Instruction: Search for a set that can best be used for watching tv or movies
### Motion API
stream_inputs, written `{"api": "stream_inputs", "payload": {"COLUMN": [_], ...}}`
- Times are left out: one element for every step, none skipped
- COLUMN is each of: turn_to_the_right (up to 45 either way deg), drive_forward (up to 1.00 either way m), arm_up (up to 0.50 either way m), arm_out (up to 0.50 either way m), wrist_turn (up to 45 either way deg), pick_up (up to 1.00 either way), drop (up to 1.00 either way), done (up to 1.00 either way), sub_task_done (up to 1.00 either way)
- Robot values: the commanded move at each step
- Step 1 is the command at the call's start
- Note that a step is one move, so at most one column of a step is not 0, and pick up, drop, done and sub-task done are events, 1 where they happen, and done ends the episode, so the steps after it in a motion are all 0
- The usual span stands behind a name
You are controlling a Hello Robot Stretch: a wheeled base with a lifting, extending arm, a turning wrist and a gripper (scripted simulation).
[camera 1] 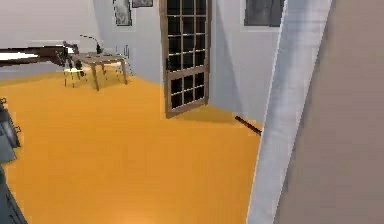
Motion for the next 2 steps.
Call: {"api": "stream_inputs", "payload": {"turn_to_the_right": [0.0,-45.0], "drive_forward": [0.45,0.00], "arm_up": [0.00,0.00], "arm_out": [0.00,0.00], "wrist_turn": [0.0,0.0], "pick_up": [0.00,0.00], "drop": [0.00,0.00], "done": [0.00,0.00], "sub_task_done": [0.00,0.00]}}
